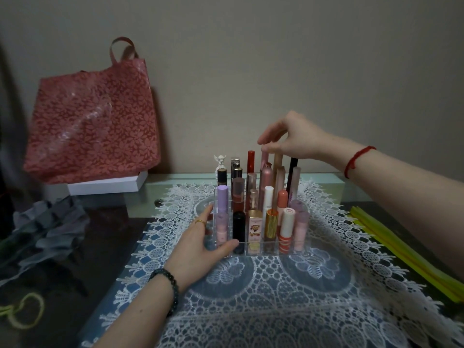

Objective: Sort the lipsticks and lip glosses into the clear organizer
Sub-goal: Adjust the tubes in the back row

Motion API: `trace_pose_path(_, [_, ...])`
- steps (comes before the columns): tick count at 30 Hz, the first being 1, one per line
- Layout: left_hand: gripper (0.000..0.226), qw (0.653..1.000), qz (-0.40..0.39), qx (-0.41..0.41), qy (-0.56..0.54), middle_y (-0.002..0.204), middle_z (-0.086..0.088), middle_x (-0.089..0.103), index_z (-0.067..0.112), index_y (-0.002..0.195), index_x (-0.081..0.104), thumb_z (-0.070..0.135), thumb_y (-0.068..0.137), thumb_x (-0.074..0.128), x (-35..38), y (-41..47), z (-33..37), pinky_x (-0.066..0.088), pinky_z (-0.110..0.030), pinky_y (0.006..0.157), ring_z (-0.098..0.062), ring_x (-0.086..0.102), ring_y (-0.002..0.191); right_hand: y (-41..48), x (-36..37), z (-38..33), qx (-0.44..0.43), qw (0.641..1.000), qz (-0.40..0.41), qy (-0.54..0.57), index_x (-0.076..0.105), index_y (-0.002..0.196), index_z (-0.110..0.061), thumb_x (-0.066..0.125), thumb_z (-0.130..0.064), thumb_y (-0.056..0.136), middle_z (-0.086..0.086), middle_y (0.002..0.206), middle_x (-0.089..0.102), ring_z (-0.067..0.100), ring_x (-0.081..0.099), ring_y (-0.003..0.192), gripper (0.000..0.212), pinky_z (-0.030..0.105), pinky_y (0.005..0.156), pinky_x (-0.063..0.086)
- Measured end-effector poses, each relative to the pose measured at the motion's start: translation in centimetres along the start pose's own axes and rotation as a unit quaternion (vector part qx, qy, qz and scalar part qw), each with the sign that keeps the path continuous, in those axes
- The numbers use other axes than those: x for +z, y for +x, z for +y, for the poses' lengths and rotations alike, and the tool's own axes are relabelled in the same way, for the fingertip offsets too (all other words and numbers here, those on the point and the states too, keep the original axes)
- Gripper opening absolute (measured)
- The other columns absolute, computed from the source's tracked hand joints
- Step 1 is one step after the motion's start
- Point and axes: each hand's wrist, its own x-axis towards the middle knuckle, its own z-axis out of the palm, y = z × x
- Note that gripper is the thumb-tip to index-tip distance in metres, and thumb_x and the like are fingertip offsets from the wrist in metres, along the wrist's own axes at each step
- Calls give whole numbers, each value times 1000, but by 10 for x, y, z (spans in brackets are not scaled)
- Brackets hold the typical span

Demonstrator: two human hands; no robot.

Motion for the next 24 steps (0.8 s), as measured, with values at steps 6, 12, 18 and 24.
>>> trace_pose_path(6, [97,1000,9,0,-9,135,9,43,32,142,13,61,63,62,0,0,0,34,-18,86,-1,41,108,-21,-1,-6,-64,996,32,-47,69,85,-26,69,-26,77,-12,76,64,-4,52,71,7,9,58,33])
trace_pose_path(12, [100,1000,6,0,-4,138,7,41,31,142,12,64,61,59,0,0,1,34,-19,89,-1,39,110,-29,10,-7,-86,989,-7,-120,71,84,-20,66,-31,79,-6,79,69,2,54,66,13,15,62,32])
trace_pose_path(18, [99,1000,5,-1,4,138,7,41,31,142,12,64,61,59,0,1,1,33,-19,89,1,37,109,-29,16,-5,-77,986,-13,-148,71,84,-20,63,-31,80,-5,81,70,7,55,70,14,24,72,36])
trace_pose_path(24, [96,1000,13,5,-1,137,8,41,31,142,14,59,65,63,0,0,-1,31,-17,89,2,37,108,-29,14,-4,-72,986,-11,-148,72,82,-21,65,-23,78,-2,80,70,12,57,71,8,27,70,41])
